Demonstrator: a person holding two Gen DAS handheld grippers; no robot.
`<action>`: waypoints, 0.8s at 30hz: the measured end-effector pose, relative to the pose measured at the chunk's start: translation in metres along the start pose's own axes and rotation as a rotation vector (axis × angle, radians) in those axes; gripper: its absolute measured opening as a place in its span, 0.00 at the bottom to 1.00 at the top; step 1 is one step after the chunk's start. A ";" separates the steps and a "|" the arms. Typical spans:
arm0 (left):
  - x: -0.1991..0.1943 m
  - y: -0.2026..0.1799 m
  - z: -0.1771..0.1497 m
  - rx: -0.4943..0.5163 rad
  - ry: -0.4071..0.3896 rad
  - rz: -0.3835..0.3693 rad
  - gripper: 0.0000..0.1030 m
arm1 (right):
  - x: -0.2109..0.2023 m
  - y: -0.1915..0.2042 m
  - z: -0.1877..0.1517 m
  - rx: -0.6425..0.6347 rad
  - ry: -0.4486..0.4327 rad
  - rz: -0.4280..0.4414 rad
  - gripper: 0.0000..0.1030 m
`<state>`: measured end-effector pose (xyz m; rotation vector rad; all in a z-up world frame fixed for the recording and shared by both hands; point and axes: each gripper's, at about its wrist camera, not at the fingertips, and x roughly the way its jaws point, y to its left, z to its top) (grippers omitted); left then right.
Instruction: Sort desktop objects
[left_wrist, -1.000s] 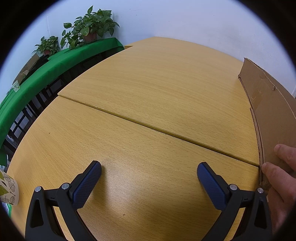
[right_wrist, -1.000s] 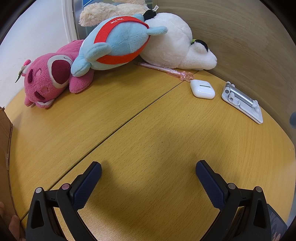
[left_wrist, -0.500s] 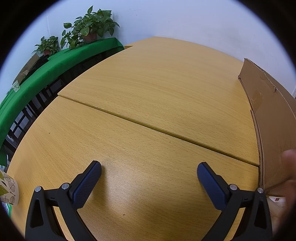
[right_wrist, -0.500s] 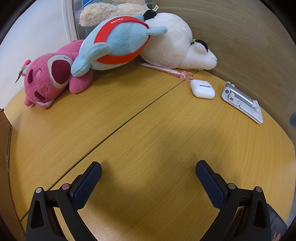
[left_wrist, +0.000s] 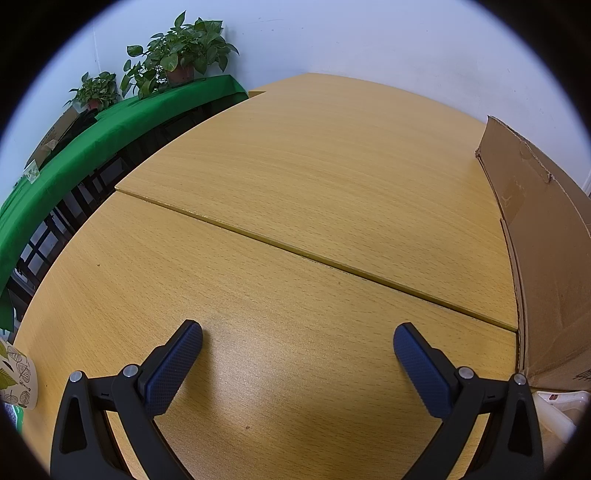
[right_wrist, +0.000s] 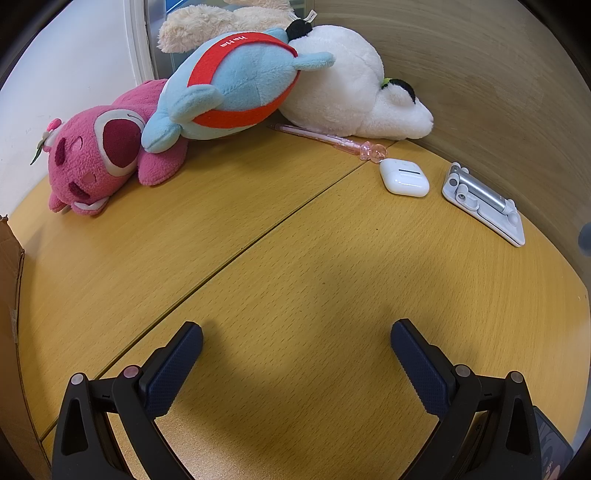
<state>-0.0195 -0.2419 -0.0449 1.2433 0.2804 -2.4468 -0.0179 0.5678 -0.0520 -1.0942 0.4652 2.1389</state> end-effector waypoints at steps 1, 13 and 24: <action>0.000 0.000 0.000 0.000 0.000 0.000 1.00 | 0.000 0.000 0.000 0.000 0.000 0.000 1.00; -0.001 0.000 0.001 0.023 0.012 -0.016 1.00 | -0.017 0.004 -0.018 -0.172 0.069 0.126 1.00; -0.162 -0.033 -0.027 0.161 -0.230 -0.276 0.99 | -0.141 0.000 -0.066 -0.304 -0.022 0.402 1.00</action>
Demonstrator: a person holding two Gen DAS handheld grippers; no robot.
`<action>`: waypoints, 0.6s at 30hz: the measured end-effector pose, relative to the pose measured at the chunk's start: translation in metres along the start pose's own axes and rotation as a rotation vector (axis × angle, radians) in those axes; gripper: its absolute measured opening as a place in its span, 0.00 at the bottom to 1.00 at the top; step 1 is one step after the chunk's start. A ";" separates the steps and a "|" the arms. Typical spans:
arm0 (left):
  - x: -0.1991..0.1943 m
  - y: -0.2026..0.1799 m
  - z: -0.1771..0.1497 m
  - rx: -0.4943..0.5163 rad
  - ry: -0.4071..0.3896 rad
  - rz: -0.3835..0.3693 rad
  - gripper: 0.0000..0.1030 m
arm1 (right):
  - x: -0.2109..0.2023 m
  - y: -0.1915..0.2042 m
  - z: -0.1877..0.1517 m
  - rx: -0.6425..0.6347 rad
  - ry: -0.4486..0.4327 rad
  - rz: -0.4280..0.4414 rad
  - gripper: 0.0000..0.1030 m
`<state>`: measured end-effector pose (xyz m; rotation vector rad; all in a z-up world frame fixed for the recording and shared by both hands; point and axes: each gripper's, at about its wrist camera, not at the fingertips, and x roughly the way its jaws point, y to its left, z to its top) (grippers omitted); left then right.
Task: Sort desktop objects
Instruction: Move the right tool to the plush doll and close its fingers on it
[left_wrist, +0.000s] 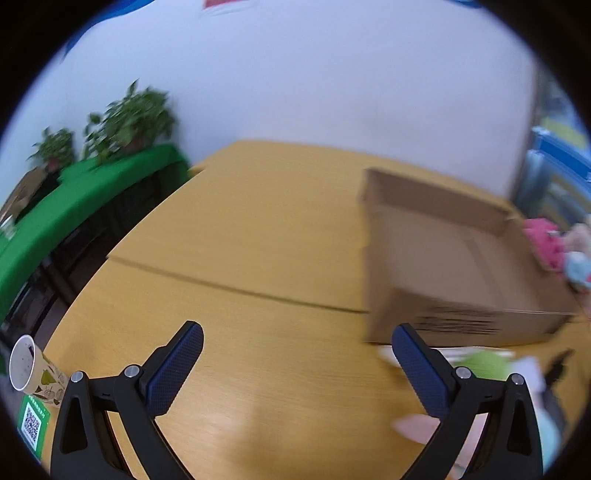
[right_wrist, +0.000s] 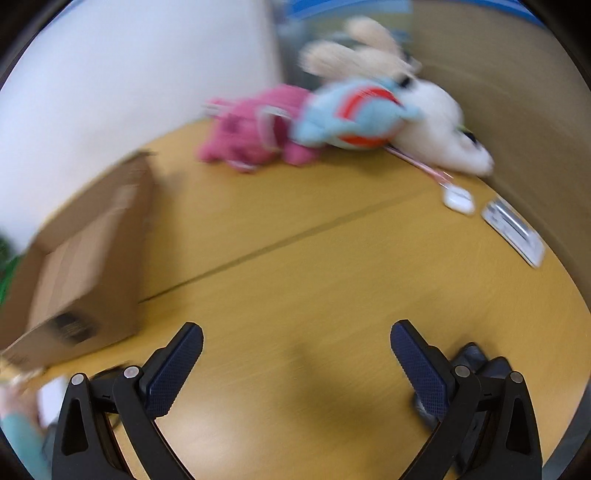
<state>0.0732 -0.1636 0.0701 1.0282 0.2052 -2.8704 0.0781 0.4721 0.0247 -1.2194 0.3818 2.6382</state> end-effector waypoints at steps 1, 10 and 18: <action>-0.013 -0.011 0.001 0.010 -0.013 -0.053 0.99 | -0.010 0.010 -0.002 -0.023 -0.009 0.035 1.00; -0.022 -0.091 -0.024 0.039 0.127 -0.390 0.99 | -0.082 0.122 -0.066 -0.323 -0.022 0.447 1.00; 0.016 -0.096 -0.050 0.001 0.243 -0.326 0.99 | -0.091 0.157 -0.098 -0.393 0.031 0.497 1.00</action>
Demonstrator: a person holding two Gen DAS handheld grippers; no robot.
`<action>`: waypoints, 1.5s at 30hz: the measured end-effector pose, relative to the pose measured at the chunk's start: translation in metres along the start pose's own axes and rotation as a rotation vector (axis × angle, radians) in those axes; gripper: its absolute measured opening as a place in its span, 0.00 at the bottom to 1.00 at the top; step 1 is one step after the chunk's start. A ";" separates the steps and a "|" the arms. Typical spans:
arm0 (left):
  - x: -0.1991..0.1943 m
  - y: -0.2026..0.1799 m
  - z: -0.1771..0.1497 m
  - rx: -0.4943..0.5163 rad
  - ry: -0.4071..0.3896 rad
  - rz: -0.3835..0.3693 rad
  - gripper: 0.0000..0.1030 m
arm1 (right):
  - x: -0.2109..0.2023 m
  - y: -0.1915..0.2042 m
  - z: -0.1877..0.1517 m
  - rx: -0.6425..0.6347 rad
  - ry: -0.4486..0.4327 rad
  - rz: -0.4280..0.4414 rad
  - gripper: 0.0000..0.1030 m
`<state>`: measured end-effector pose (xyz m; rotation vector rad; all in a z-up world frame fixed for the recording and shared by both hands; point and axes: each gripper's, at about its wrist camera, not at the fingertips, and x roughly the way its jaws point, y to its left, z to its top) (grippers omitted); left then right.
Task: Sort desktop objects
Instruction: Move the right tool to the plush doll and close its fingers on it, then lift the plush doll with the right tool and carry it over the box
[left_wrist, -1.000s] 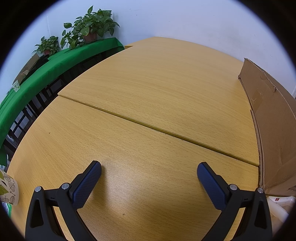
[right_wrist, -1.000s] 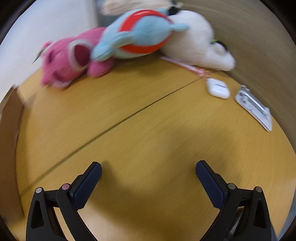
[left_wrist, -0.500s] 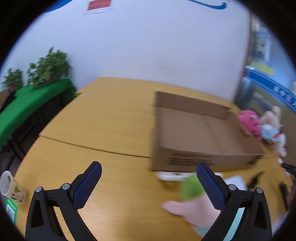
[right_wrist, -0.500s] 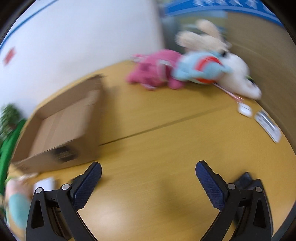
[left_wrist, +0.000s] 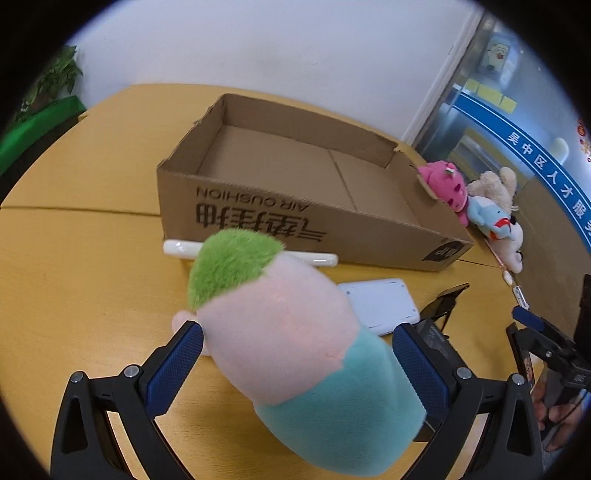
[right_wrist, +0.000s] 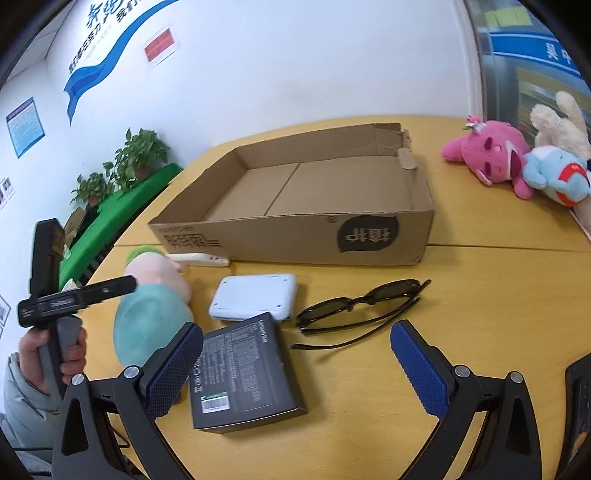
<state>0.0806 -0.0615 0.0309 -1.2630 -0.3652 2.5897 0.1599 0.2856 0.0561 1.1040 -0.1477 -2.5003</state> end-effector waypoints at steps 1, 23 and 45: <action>0.001 0.002 -0.004 -0.006 0.004 -0.006 0.99 | -0.001 0.006 0.000 -0.014 0.003 0.013 1.00; 0.005 0.022 -0.017 -0.062 0.040 -0.113 0.99 | 0.123 0.168 -0.009 -0.348 0.338 0.329 0.93; -0.011 0.012 -0.026 -0.003 0.086 -0.204 0.75 | 0.116 0.192 -0.039 -0.386 0.340 0.369 0.85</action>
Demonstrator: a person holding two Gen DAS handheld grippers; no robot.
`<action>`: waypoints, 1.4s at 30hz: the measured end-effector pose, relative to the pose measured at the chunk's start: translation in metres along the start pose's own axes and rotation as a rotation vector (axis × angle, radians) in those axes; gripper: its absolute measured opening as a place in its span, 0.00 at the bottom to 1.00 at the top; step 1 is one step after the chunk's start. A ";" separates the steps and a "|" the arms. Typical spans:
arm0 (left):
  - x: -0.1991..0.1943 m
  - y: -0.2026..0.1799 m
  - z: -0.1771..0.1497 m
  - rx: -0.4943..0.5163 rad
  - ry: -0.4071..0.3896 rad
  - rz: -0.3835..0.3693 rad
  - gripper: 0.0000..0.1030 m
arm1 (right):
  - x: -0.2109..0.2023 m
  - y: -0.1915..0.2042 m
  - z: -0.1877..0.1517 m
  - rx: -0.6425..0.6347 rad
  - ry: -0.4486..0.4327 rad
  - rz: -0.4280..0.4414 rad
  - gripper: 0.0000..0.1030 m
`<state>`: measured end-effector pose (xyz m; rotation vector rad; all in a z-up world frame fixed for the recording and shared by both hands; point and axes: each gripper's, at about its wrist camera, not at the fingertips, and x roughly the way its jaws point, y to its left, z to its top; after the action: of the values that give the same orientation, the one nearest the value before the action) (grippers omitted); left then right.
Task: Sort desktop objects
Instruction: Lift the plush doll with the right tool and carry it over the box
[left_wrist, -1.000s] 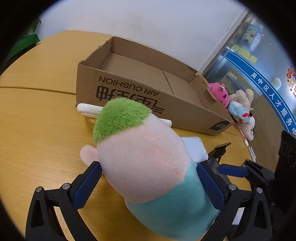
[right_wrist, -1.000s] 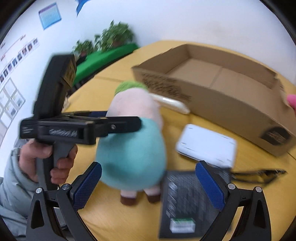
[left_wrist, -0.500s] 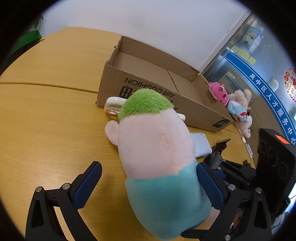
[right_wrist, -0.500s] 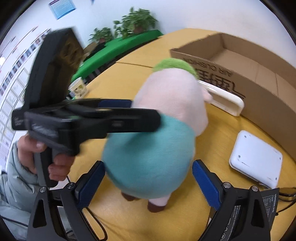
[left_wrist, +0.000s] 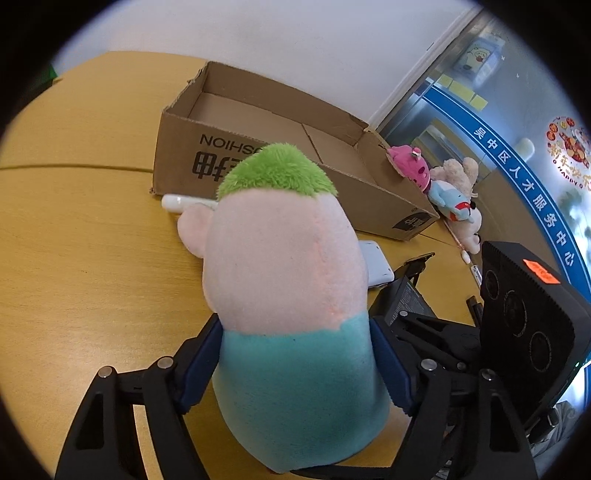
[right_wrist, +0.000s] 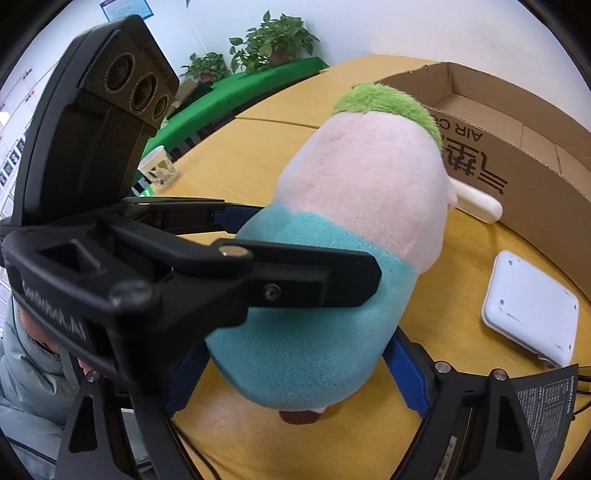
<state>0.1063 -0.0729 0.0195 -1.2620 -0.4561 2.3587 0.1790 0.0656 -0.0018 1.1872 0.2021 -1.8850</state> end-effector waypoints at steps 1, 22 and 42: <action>-0.005 -0.003 -0.001 0.003 -0.011 0.007 0.75 | -0.004 0.003 -0.001 -0.011 -0.011 0.006 0.85; -0.083 -0.124 0.109 0.338 -0.315 0.006 0.74 | -0.167 0.002 0.064 -0.199 -0.363 -0.163 0.85; -0.069 -0.138 0.292 0.441 -0.431 0.013 0.74 | -0.226 -0.085 0.231 -0.233 -0.460 -0.243 0.84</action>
<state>-0.0757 -0.0152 0.2889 -0.5621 -0.0391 2.5524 0.0024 0.1245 0.2755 0.5716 0.3121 -2.2210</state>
